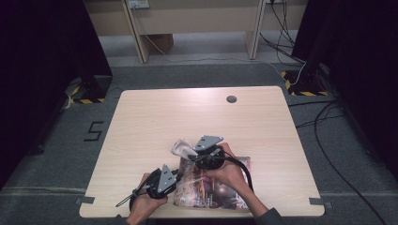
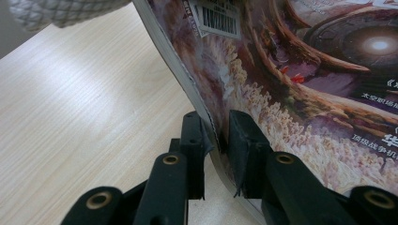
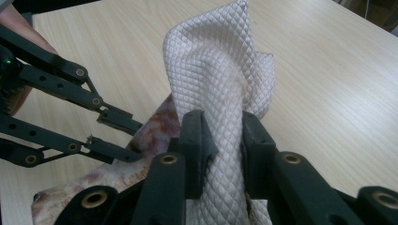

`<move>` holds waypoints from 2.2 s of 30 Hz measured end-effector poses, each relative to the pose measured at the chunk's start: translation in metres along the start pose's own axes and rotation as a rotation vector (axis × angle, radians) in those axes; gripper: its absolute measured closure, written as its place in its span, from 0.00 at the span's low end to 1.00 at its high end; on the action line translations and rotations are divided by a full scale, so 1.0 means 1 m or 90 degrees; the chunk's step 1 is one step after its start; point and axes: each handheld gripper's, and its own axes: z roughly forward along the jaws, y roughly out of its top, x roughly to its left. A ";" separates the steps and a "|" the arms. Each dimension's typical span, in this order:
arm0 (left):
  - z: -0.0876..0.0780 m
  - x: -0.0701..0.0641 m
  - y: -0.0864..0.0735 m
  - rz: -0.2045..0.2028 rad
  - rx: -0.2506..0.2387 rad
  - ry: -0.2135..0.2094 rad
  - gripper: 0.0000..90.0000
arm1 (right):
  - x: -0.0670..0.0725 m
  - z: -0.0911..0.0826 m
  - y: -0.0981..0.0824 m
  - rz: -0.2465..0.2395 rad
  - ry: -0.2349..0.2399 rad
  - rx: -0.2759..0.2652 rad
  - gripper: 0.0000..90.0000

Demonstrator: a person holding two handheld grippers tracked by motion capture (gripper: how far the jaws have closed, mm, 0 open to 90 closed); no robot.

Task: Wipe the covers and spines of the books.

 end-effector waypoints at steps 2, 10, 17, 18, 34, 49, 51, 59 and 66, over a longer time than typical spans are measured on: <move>0.000 0.000 0.000 -0.001 0.000 0.001 0.84 | 0.001 0.001 0.001 -0.004 0.000 -0.001 0.82; 0.000 -0.001 0.001 0.003 -0.003 0.002 0.84 | -0.002 -0.001 -0.002 -0.008 -0.003 0.002 0.82; -0.001 -0.001 0.001 0.003 -0.002 -0.001 0.84 | -0.014 -0.009 -0.019 0.016 -0.014 0.025 0.82; -0.001 -0.001 0.001 0.004 -0.003 -0.001 0.84 | -0.016 -0.011 -0.021 0.014 -0.016 0.026 0.82; -0.001 -0.001 0.001 0.006 -0.005 -0.001 0.84 | -0.045 -0.029 -0.059 0.052 -0.066 0.069 0.82; -0.002 -0.002 0.003 0.014 -0.006 0.005 0.83 | -0.033 -0.019 -0.041 0.020 -0.044 0.050 0.82; -0.002 -0.002 0.003 0.013 -0.008 0.005 0.83 | -0.038 -0.022 -0.047 0.026 -0.054 0.059 0.82; -0.002 -0.002 0.002 0.015 -0.007 0.004 0.83 | -0.059 -0.033 -0.073 0.054 -0.082 0.097 0.82; -0.002 -0.003 0.003 0.016 -0.008 0.005 0.83 | -0.071 -0.039 -0.090 0.071 -0.106 0.129 0.82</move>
